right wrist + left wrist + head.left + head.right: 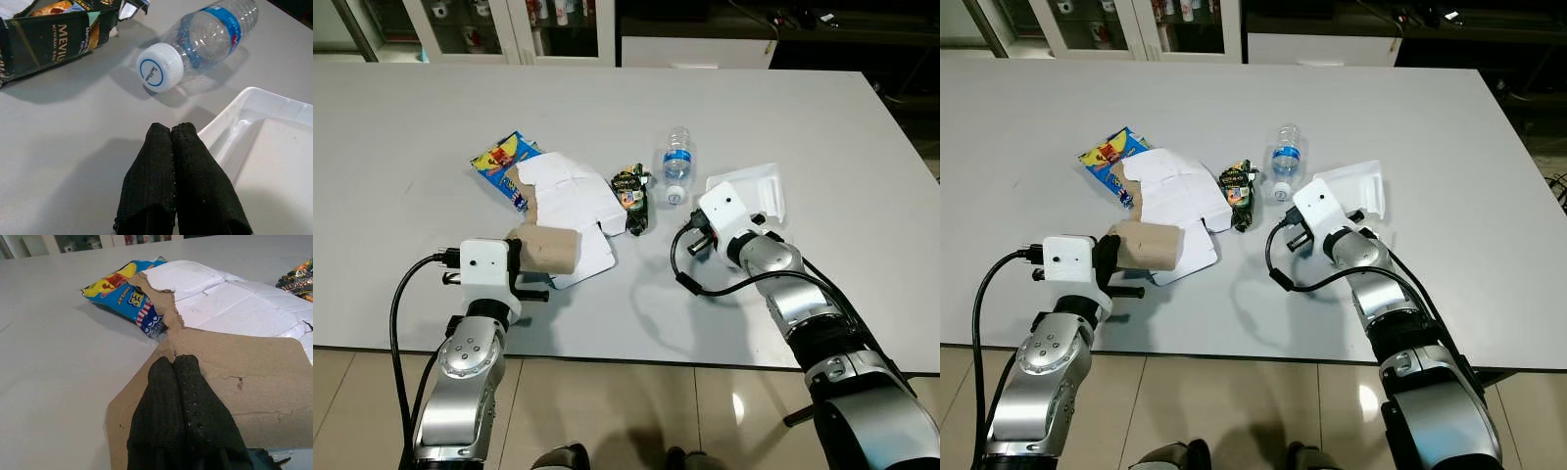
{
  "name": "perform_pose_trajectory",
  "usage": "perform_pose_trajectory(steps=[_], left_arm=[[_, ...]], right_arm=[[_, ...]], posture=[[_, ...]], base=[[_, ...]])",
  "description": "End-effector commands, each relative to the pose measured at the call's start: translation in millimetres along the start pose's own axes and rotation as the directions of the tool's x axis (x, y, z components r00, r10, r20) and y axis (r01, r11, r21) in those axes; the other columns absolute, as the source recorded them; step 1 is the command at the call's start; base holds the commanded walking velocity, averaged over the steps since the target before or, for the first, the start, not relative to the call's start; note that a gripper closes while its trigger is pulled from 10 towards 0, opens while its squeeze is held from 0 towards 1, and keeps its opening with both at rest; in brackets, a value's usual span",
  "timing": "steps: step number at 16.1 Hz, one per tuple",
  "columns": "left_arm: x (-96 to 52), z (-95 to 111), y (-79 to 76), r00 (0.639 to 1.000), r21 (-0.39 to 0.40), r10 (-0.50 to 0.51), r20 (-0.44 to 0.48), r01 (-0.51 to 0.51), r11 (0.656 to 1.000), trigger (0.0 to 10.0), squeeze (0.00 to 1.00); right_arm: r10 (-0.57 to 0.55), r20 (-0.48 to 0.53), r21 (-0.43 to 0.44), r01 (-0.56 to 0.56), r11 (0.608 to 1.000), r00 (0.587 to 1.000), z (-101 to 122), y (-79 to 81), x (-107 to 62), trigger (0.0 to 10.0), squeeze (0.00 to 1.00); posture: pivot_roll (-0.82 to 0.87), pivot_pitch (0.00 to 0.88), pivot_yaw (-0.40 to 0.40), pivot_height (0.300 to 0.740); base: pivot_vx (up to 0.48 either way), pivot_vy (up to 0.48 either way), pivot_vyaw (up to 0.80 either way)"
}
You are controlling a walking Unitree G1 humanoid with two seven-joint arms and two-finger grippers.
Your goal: Picking trash to rubbish bin
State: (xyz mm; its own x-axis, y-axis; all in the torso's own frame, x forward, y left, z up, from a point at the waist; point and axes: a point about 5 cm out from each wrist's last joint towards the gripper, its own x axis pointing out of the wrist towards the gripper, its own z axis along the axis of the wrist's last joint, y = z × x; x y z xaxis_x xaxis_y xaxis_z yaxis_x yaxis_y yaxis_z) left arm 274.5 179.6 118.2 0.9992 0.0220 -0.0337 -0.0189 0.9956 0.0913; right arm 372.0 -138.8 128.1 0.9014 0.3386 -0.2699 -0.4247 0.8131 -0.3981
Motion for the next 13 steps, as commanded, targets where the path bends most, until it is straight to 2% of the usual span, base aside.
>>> perform_pose_trajectory(steps=[1, 6, 13], left_arm=[[1.0, -2.4, 2.2, 1.0, 0.0, -0.001, -0.016, 0.001, 1.0, 0.0, 0.0], [0.8, -2.7, 0.8, 1.0, -0.003, -0.001, -0.018, 0.0, 1.0, 0.0, 0.0], [0.9, -1.8, 2.8, 1.0, -0.006, 0.009, -0.011, -0.009, 1.0, 0.0, 0.0]], right_arm=[[0.015, -0.098, 0.05, -0.01, 0.999, 0.995, -25.2, 8.6, -2.5, 10.0, 0.0], [-0.043, -0.051, 0.064, 0.046, 0.997, 0.998, -17.8, 3.4, -1.6, 10.0, 0.0], [-0.182, 0.029, 0.139, 0.176, 0.974, 0.983, -6.3, -6.0, -1.6, 10.0, 0.0]], posture=[[-0.05, 0.13, 0.064, 0.74], [-0.05, 0.129, 0.063, 0.74], [-0.04, 0.115, 0.054, 0.74]], base=[[0.0, 0.0, 0.0], [0.0, 0.0, 0.0], [0.0, 0.0, 0.0]])
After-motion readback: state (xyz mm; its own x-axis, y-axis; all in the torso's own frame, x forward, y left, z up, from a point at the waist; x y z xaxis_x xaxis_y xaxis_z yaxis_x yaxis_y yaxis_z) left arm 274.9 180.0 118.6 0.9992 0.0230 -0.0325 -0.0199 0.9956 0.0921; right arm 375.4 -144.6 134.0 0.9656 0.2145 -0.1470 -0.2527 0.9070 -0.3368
